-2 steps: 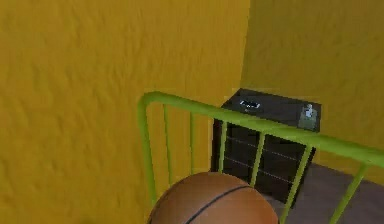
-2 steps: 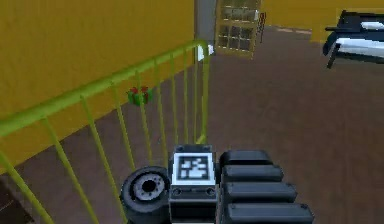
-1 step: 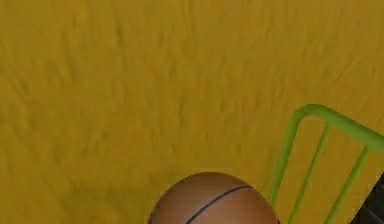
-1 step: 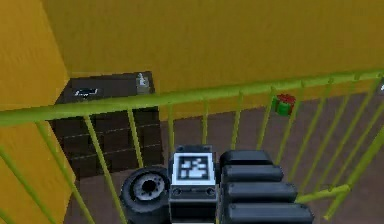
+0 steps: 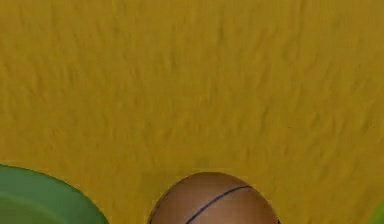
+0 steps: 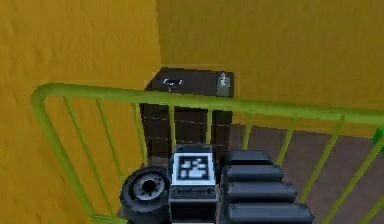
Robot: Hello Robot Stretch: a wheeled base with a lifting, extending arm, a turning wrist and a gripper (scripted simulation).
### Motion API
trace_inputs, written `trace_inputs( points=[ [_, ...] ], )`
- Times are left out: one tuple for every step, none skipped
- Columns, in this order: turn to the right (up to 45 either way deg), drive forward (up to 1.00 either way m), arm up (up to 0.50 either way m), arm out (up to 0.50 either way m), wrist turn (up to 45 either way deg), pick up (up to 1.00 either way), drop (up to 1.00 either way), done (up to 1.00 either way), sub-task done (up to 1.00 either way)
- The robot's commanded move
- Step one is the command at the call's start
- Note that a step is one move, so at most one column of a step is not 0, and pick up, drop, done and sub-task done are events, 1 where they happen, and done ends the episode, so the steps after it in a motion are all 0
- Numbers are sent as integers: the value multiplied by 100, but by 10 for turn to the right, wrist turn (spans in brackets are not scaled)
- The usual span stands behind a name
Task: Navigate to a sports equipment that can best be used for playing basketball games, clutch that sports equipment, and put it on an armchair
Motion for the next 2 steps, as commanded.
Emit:
trace_inputs(
  points=[
    [450, 0, 0, 0, 0, 0, 0, 0, 0],
    [450, 0, 0, 0, 0, 0, 0, 0, 0]
  ],
)
